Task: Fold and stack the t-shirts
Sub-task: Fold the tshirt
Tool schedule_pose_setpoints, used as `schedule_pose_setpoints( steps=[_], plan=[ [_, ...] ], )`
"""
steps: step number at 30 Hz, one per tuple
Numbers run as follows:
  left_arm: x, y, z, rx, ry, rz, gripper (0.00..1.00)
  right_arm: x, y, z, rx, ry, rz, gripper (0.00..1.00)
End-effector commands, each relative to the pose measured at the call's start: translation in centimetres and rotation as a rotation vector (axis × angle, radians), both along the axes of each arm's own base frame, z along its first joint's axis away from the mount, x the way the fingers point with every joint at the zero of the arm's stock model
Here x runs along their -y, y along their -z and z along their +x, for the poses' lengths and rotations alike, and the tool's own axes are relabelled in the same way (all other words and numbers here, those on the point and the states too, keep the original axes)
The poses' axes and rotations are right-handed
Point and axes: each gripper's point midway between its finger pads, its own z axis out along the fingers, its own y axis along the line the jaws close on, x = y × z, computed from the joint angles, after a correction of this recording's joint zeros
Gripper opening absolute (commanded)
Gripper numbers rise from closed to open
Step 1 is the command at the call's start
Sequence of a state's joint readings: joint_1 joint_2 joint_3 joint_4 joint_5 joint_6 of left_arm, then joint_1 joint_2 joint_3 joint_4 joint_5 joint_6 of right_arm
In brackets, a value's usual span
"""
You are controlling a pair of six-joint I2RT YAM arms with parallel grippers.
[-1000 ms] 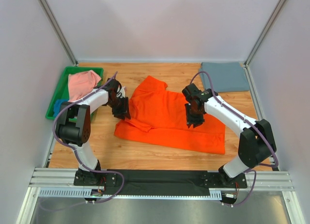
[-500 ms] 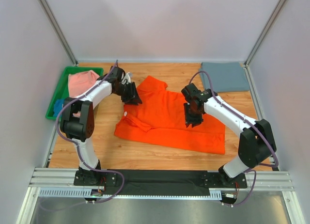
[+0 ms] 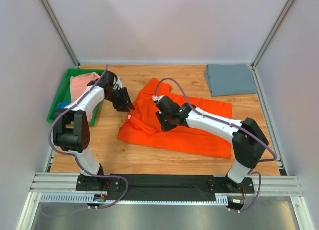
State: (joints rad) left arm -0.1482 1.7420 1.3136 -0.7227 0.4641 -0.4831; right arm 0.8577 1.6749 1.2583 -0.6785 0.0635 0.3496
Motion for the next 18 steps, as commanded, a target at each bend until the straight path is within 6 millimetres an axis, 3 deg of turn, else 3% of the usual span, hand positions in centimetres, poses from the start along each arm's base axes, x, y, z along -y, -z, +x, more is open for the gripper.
schedule_pose_setpoints(
  steps=[1, 5, 11, 18],
  plan=[
    [-2.2, 1.4, -1.1, -0.026, 0.014, 0.023, 0.43, -5.3, -1.6, 2.5, 0.191, -0.123, 0.067, 0.25],
    [-3.5, 2.5, -1.6, -0.089, -0.017, 0.025, 0.43, -7.9, -0.1, 2.0, 0.202, -0.195, 0.064, 0.25],
    [-3.1, 2.7, -1.2, -0.121, -0.025, -0.052, 0.43, -10.8, 1.5, 0.9, 0.237, -0.305, 0.019, 0.27],
    [-2.5, 4.4, -1.0, -0.127, -0.019, -0.094, 0.43, -11.3, 3.1, 0.9, 0.239, -0.333, -0.042, 0.29]
  ],
)
